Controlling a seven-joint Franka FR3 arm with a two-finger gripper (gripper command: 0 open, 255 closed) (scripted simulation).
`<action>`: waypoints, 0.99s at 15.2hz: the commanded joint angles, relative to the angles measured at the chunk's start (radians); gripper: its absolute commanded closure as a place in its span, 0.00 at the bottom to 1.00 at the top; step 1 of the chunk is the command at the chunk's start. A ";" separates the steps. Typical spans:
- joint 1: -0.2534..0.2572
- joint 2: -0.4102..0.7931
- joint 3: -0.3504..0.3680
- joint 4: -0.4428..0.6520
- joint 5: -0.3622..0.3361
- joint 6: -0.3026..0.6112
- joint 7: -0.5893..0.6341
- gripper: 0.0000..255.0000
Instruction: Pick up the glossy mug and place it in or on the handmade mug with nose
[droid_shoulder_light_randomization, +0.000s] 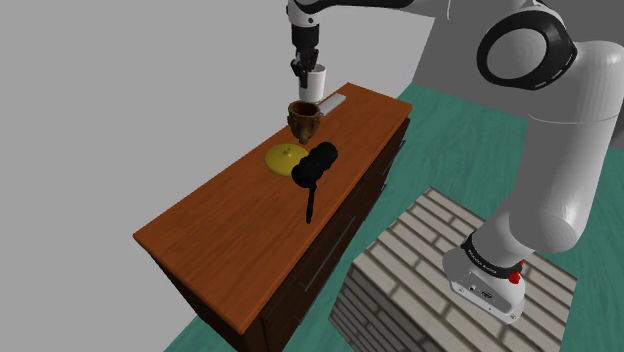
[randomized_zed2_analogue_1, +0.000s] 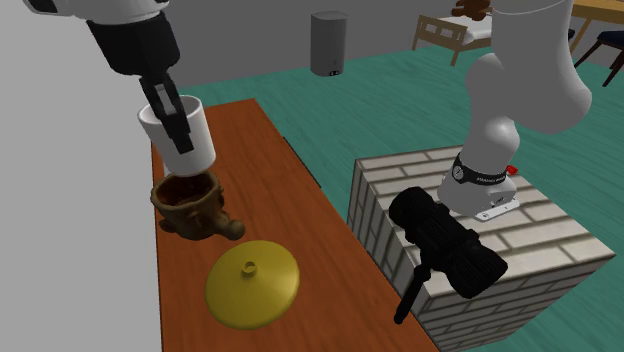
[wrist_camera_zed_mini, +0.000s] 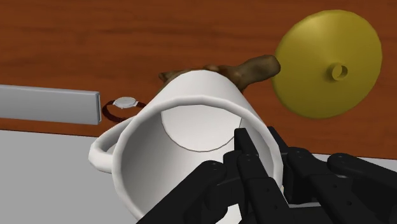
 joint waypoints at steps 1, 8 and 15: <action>-0.001 -0.005 0.000 -0.035 0.000 0.031 0.002 1.00; -0.005 -0.009 -0.001 -0.130 -0.001 0.121 0.008 1.00; -0.005 -0.009 -0.001 -0.130 -0.001 0.121 0.008 1.00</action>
